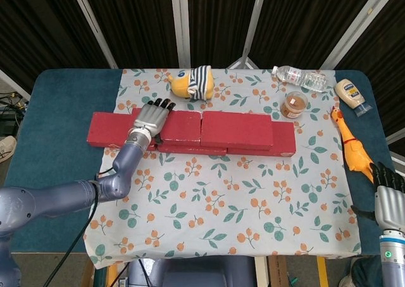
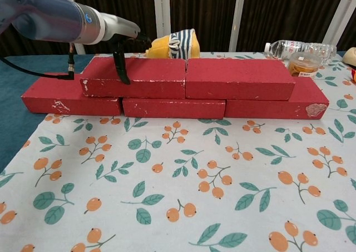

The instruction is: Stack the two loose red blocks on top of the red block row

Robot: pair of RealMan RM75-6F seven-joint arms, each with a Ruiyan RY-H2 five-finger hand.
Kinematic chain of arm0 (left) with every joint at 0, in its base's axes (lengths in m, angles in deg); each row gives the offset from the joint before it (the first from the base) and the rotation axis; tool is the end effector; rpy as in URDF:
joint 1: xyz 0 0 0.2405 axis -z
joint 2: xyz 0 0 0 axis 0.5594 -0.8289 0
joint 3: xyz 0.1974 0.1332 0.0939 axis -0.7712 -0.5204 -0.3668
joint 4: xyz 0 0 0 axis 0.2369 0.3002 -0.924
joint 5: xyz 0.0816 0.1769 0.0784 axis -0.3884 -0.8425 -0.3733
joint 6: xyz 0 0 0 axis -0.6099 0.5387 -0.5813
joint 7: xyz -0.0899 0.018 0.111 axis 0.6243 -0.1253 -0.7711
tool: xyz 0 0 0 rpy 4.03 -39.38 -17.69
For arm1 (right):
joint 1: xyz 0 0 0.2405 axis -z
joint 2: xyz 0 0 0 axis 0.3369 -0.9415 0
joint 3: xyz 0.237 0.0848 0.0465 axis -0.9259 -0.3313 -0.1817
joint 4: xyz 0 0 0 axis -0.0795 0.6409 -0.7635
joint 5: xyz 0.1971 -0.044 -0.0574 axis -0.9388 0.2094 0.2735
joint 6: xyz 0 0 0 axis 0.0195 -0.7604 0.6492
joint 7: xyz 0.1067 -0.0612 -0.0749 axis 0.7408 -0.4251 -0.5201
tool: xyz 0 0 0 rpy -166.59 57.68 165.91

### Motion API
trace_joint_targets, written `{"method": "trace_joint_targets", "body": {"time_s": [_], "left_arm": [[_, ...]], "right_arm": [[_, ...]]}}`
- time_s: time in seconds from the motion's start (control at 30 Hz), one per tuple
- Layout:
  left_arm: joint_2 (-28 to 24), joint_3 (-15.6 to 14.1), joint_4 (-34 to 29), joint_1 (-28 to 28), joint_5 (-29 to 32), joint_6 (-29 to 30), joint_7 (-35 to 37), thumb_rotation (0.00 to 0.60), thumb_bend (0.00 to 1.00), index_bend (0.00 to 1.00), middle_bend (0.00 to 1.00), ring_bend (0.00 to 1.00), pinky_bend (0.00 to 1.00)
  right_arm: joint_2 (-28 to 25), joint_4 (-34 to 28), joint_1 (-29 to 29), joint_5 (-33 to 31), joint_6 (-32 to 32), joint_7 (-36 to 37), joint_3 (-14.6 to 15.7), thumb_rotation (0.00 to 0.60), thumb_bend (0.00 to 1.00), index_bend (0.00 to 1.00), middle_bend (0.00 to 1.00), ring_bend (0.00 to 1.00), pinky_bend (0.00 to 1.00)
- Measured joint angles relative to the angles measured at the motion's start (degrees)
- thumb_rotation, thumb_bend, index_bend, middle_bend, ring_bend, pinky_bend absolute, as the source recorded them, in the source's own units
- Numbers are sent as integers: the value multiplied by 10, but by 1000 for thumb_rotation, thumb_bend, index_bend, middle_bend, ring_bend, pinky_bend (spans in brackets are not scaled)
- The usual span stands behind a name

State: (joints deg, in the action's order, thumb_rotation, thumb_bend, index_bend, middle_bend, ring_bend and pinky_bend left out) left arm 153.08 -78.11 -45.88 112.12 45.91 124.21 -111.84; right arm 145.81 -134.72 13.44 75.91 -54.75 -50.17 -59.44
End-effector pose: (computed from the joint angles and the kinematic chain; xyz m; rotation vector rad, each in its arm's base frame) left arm -0.0518 0.4547 0.0057 -1.8620 -0.8988 -0.5430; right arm -0.3442 -0.2016 0.1557 1.1690 -1.0343 0.6710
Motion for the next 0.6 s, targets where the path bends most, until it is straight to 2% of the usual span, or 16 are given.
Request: {"method": "trace_joint_targets", "body": {"time_s": [0.1, 0.2, 0.33, 0.47, 0.6], "left_arm": [[-26, 2, -34, 1, 1, 15, -5, 600, 0, 0, 14, 0, 86], [-59, 1, -76, -2, -5, 39, -10, 600, 0, 9, 79, 0, 75], [-118, -7, -136, -21, -29, 90, -11, 600, 0, 115, 199, 46, 75], [-148, -12, -163, -64, -86, 117, 30, 600, 0, 253, 271, 61, 75], [-166, -20, -167, -126, -171, 119, 113, 600, 0, 292, 289, 61, 75]], "right_arm": [[1, -1, 0, -1, 0, -3, 0, 600, 100, 0, 0, 0, 0], [0, -3, 0, -1, 0, -3, 0, 600, 100, 0, 0, 0, 0], [0, -4, 0, 2, -2, -1, 1, 600, 99, 0, 0, 0, 0], [0, -5, 0, 2, -2, -1, 1, 600, 99, 0, 0, 0, 0], [0, -7, 0, 3, -3, -4, 1, 600, 99, 0, 0, 0, 0]]}}
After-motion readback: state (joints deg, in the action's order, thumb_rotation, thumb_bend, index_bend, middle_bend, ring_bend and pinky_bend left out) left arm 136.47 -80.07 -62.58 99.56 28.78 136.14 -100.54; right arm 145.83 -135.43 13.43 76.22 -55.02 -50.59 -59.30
